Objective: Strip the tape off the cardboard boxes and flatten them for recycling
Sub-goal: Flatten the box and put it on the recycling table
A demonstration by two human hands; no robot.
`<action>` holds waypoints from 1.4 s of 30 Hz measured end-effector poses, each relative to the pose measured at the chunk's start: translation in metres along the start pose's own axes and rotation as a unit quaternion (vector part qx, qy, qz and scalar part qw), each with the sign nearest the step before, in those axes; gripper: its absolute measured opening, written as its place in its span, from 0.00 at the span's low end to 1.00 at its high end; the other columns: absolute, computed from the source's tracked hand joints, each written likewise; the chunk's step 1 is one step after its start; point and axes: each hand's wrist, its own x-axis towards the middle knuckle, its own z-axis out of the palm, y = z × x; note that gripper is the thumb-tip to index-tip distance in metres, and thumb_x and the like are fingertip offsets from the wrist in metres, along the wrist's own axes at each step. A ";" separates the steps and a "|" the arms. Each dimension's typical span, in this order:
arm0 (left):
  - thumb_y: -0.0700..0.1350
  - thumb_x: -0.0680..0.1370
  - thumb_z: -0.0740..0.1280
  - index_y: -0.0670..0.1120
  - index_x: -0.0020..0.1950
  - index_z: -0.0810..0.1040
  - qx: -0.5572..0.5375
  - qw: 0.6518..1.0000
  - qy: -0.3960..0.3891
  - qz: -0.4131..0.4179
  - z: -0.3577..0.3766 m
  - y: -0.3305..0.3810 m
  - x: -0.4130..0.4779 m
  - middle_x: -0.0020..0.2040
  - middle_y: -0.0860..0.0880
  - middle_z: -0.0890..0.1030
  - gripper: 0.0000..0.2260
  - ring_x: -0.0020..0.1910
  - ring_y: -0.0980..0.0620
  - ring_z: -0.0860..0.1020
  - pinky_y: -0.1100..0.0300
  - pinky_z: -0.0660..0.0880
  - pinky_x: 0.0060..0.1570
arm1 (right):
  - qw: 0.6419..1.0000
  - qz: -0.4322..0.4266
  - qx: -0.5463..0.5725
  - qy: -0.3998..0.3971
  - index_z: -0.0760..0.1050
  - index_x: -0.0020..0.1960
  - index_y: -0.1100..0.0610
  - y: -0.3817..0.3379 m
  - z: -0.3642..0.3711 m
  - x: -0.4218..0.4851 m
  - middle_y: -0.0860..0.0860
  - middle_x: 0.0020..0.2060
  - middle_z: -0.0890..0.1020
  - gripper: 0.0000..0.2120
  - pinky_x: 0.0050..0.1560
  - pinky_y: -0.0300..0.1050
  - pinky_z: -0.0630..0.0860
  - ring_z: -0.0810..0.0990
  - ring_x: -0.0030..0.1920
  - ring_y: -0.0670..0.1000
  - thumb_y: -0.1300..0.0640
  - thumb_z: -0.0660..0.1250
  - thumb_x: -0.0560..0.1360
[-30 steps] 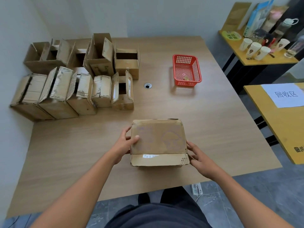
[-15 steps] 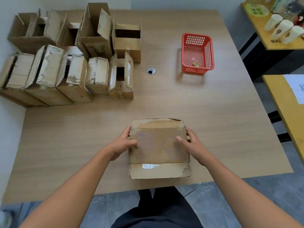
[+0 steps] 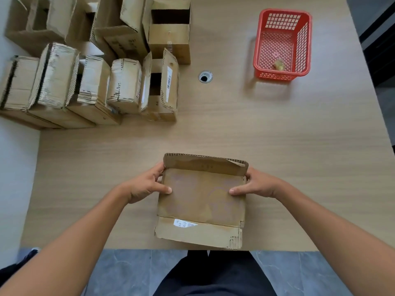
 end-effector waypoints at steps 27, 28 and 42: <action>0.48 0.79 0.72 0.62 0.81 0.52 0.042 0.947 0.310 -0.068 0.004 -0.035 -0.014 0.74 0.51 0.71 0.38 0.69 0.49 0.74 0.46 0.74 0.68 | 0.880 0.087 -0.304 0.354 0.43 0.79 0.37 -0.005 0.097 0.029 0.49 0.78 0.52 0.50 0.70 0.66 0.63 0.52 0.76 0.58 0.18 0.58 0.66; 0.49 0.80 0.71 0.59 0.81 0.52 0.048 0.937 0.339 -0.073 0.008 -0.044 -0.011 0.73 0.51 0.72 0.36 0.70 0.49 0.74 0.46 0.72 0.69 | 0.878 0.105 -0.313 0.347 0.42 0.79 0.35 -0.006 0.102 0.033 0.49 0.79 0.49 0.49 0.71 0.67 0.62 0.49 0.77 0.57 0.19 0.57 0.67; 0.59 0.82 0.63 0.52 0.80 0.59 0.210 0.868 0.449 -0.027 0.020 -0.091 0.006 0.74 0.48 0.70 0.30 0.68 0.43 0.72 0.50 0.71 0.58 | 0.829 0.291 -0.310 0.365 0.47 0.79 0.31 0.019 0.159 0.007 0.59 0.73 0.59 0.45 0.66 0.63 0.69 0.60 0.73 0.62 0.20 0.60 0.69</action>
